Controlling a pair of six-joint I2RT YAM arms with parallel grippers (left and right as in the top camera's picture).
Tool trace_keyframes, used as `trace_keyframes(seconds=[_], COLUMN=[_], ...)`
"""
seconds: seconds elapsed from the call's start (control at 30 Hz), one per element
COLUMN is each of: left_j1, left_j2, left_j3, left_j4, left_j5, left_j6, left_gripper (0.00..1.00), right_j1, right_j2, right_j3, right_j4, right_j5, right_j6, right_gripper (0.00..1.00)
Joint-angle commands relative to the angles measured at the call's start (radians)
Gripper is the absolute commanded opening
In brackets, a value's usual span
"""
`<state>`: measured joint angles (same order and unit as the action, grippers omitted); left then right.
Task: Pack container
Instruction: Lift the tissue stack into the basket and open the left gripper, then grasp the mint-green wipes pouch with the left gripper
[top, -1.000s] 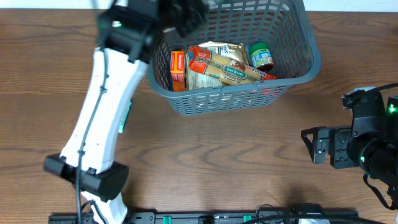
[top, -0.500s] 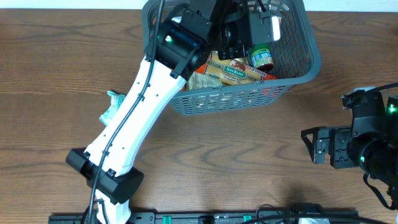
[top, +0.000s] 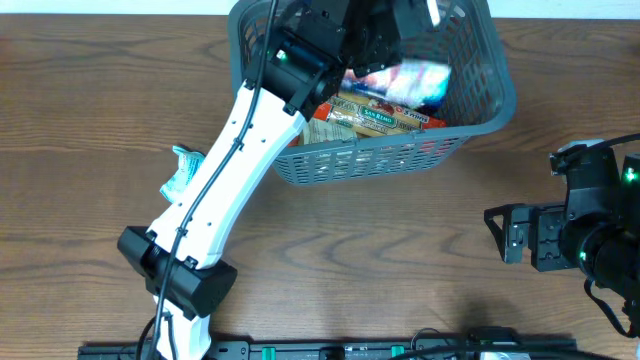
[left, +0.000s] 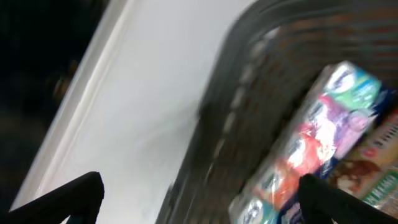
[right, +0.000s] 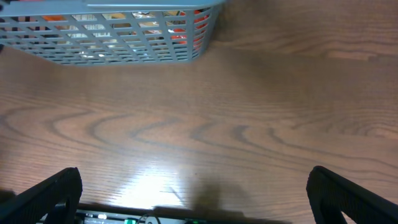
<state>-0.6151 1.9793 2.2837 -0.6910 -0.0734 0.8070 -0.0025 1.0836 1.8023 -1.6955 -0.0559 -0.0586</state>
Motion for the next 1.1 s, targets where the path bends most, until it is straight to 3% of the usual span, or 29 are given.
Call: trace_keyframes(seconds=[0.0, 0.2, 0.33, 0.4, 0.57, 0.7, 0.87, 1.07], left_j1=[0.044, 0.224, 0.436, 0.531, 0.700, 0.742, 0.744, 0.767], left_j2=[-0.096, -0.239, -0.311, -0.323, -0.290, -0.226, -0.151, -0.099], left_j3=[0.013, 0.013, 0.013, 0.013, 0.011, 0.006, -0.056, -0.266], left_j4=[-0.012, -0.136, -0.279, -0.356, -0.568, -0.678, -0.676, -0.564], left_j5=[-0.209, -0.212, -0.205, -0.205, -0.196, -0.063, 0.140, 0.246], left_j6=[-0.312, -0.606, -0.872, -0.924, -0.923, -0.774, -0.630, -0.616], left_gripper=[0.99, 0.99, 0.99, 0.99, 0.98, 0.98, 0.98, 0.98], right_j1=[-0.003, -0.003, -0.003, -0.003, -0.003, -0.003, -0.003, -0.003], right_j2=[-0.005, -0.005, -0.005, -0.005, -0.005, -0.005, -0.005, -0.005], right_j3=[0.003, 0.003, 0.003, 0.003, 0.003, 0.003, 0.003, 0.003], right_j4=[-0.002, -0.002, -0.002, -0.002, -0.002, -0.002, -0.002, -0.002], right_j5=[0.001, 0.001, 0.001, 0.001, 0.001, 0.001, 0.001, 0.001], right_j6=[0.009, 0.009, 0.009, 0.009, 0.009, 0.009, 0.009, 0.009], right_gripper=[0.99, 0.99, 0.99, 0.99, 0.99, 0.99, 0.99, 0.99])
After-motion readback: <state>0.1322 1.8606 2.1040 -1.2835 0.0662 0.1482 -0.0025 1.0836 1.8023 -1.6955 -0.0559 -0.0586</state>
